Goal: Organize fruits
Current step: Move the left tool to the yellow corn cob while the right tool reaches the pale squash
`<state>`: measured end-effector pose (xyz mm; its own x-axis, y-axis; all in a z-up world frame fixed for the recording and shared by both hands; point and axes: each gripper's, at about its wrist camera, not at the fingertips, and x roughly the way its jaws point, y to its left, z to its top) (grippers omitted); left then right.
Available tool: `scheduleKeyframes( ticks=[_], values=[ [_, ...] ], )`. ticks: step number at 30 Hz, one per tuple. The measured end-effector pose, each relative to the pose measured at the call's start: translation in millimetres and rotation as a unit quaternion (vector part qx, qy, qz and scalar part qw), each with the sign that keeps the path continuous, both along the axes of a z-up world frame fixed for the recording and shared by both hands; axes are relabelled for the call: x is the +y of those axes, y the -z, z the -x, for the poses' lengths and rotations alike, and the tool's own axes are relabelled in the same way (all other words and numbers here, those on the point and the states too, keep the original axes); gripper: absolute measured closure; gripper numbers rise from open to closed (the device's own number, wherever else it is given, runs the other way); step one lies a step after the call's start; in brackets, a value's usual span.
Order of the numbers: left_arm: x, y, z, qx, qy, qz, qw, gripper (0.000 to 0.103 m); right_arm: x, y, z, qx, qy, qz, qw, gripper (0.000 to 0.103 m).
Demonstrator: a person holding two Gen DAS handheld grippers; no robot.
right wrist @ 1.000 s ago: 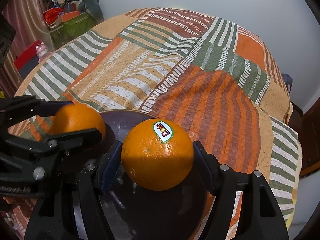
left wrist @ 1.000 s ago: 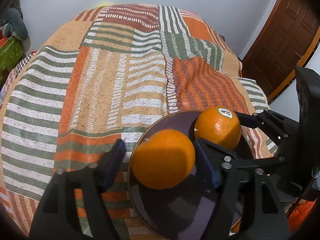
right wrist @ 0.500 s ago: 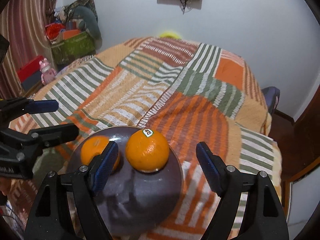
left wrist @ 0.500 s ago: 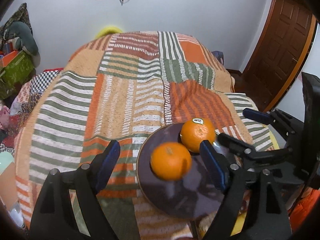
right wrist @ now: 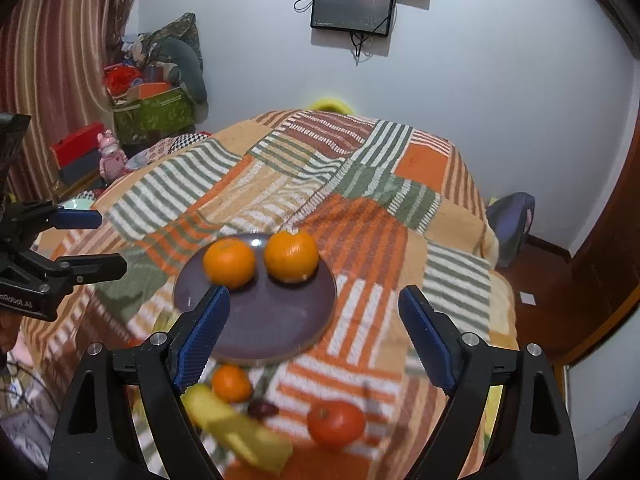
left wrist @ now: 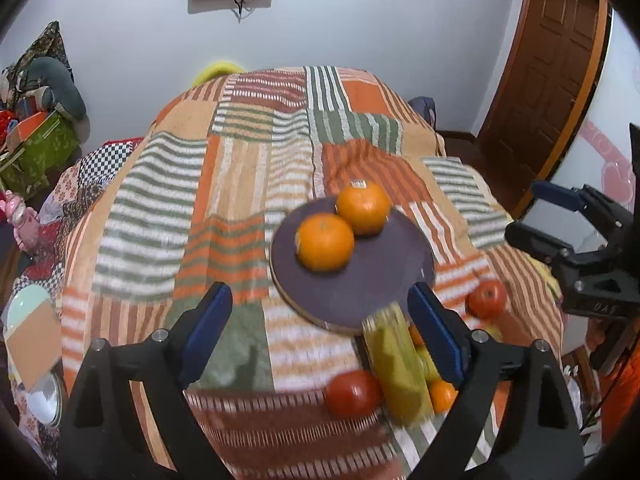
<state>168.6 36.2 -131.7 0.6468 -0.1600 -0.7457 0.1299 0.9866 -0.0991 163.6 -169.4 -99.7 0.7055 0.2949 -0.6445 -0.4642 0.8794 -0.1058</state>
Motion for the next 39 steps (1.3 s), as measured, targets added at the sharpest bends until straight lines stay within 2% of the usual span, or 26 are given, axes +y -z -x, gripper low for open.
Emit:
scheduleKeyframes(
  ticks=[9, 13, 18, 21, 24, 30, 32, 36, 39],
  values=[
    [-27.1, 30.3, 40.8, 0.038, 0.017, 0.001, 0.9991, 0.014, -18.5, 27.3, 41.3, 0.012, 0.011, 0.008, 1.0, 0.019],
    [-42.1, 43.8, 49.8, 0.057, 0.03, 0.004, 0.9979, 0.032, -19.7, 47.3, 54.5, 0.028, 0.001, 0.013, 1.0, 0.019],
    [-52.4, 61.9, 52.2, 0.088, 0.034, 0.023, 0.9952, 0.051, -14.9, 65.9, 54.6, 0.064, -0.029, 0.005, 0.998, 0.041],
    [-54.6, 71.3, 53.8, 0.102, 0.027, 0.028, 0.994, 0.058, -14.9, 77.4, 46.3, 0.088, -0.031, -0.003, 0.996, 0.043],
    [-53.9, 78.0, 55.9, 0.108, 0.02, 0.044, 0.993, 0.059, -14.5, 88.5, 36.8, 0.116, -0.032, -0.011, 0.993, 0.043],
    [-55.3, 84.2, 56.5, 0.119, 0.014, 0.061, 0.9909, 0.059, -13.2, 98.7, 36.4, 0.14, -0.053, -0.024, 0.988, 0.043],
    [-56.1, 85.2, 54.9, 0.121, 0.011, 0.064, 0.9905, 0.059, -10.6, 101.2, 36.2, 0.143, -0.065, -0.021, 0.987, 0.042],
    [-55.2, 85.4, 52.6, 0.122, 0.01, 0.068, 0.9902, 0.059, -6.0, 108.3, 35.0, 0.152, -0.073, -0.015, 0.986, 0.033],
    [-56.4, 85.1, 52.7, 0.12, 0.008, 0.066, 0.9905, 0.059, -3.7, 110.5, 39.1, 0.144, -0.072, -0.007, 0.987, 0.034]
  ],
)
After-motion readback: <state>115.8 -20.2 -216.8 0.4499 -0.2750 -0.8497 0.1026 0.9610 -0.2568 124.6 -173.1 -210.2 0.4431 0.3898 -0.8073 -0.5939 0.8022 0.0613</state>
